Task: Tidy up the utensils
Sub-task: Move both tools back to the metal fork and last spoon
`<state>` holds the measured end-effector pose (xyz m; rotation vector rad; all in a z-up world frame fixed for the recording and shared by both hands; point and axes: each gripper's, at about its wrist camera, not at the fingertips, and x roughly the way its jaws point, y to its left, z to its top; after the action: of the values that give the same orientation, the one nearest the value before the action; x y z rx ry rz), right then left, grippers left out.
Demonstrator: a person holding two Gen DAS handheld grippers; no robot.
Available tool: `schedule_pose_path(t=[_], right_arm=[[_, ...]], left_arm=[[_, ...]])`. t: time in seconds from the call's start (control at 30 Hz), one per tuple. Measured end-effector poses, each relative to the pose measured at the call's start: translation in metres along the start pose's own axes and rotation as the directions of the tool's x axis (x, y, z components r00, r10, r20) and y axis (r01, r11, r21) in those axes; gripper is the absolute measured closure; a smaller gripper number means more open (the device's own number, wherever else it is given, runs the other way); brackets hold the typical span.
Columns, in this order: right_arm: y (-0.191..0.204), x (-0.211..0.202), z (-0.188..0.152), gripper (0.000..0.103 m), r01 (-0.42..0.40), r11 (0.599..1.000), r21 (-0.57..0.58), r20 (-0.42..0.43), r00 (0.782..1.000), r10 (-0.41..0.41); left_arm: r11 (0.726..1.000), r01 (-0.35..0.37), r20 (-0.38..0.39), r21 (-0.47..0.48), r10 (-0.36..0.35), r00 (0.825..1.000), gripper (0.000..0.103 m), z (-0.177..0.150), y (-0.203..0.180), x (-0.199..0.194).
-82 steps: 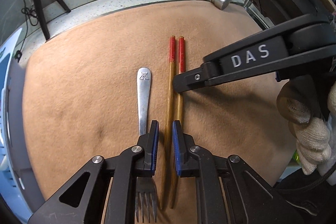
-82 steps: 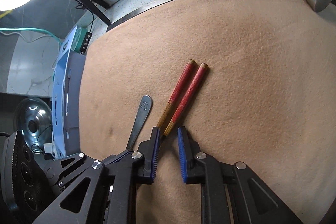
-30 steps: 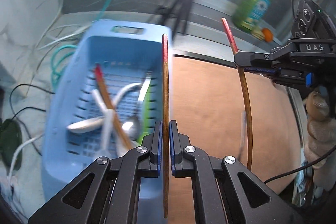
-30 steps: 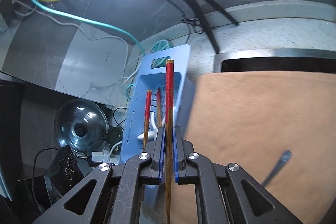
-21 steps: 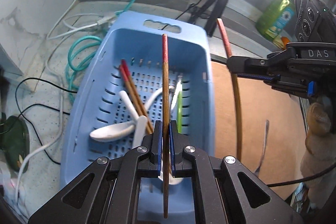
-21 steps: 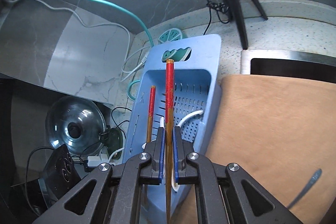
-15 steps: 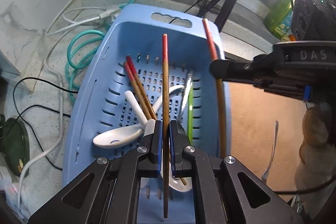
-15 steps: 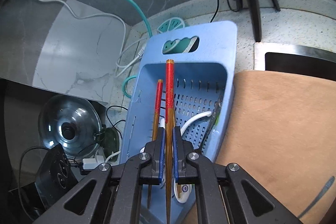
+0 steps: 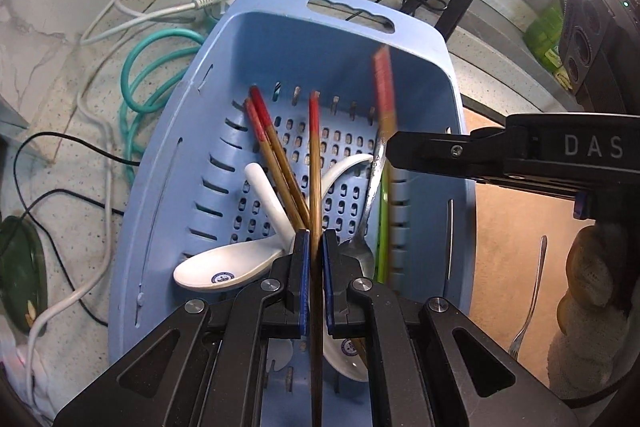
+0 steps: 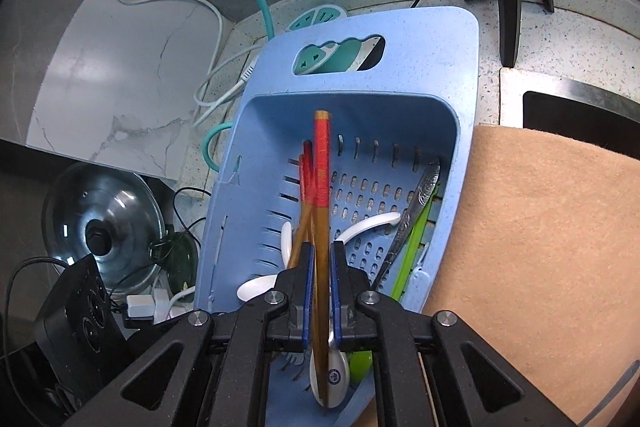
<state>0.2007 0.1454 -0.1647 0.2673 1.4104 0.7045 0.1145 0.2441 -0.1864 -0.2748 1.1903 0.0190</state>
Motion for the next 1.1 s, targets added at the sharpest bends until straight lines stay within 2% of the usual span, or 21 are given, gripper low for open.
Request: schedule_pose_path(t=[0.13,0.3,0.53,0.73,0.8,0.87,1.03,1.1], right_arm=[[0.001,-0.003,0.0,0.094,0.013,1.0,-0.013,0.002,1.0,-0.013],[0.003,-0.019,-0.002,0.094,0.002,0.999,-0.034,0.01,1.0,-0.001],[0.003,-0.067,-0.01,0.094,-0.038,0.996,-0.075,0.036,0.999,0.041],[-0.018,-0.115,-0.021,0.093,-0.059,0.995,-0.08,0.062,0.996,0.064],[-0.026,-0.128,-0.027,0.089,-0.062,0.995,-0.08,0.07,0.995,0.068],[-0.036,-0.141,-0.034,0.082,-0.059,0.995,-0.084,0.077,0.995,0.065],[-0.069,-0.169,-0.052,0.08,-0.017,0.996,-0.091,0.087,0.996,0.025],[-0.081,-0.176,-0.059,0.074,-0.001,0.996,-0.089,0.086,0.996,0.009]], left_arm=[[1.0,-0.009,0.001,-0.002,0.009,1.0,0.097,0.0,-0.002,-0.003],[1.0,-0.01,0.041,0.008,0.009,0.999,0.097,-0.004,-0.008,-0.024],[0.997,-0.021,0.115,0.071,0.013,0.993,0.097,-0.019,-0.033,-0.069],[0.991,-0.007,0.166,0.131,-0.015,0.986,0.094,-0.034,-0.065,-0.097],[0.989,0.004,0.17,0.148,-0.03,0.985,0.09,-0.042,-0.074,-0.102],[0.985,0.011,0.168,0.173,-0.04,0.985,0.09,-0.051,-0.088,-0.104],[0.975,0.042,0.143,0.217,-0.074,0.987,0.09,-0.076,-0.117,-0.1],[0.971,0.068,0.121,0.228,-0.098,0.988,0.089,-0.087,-0.128,-0.095]])
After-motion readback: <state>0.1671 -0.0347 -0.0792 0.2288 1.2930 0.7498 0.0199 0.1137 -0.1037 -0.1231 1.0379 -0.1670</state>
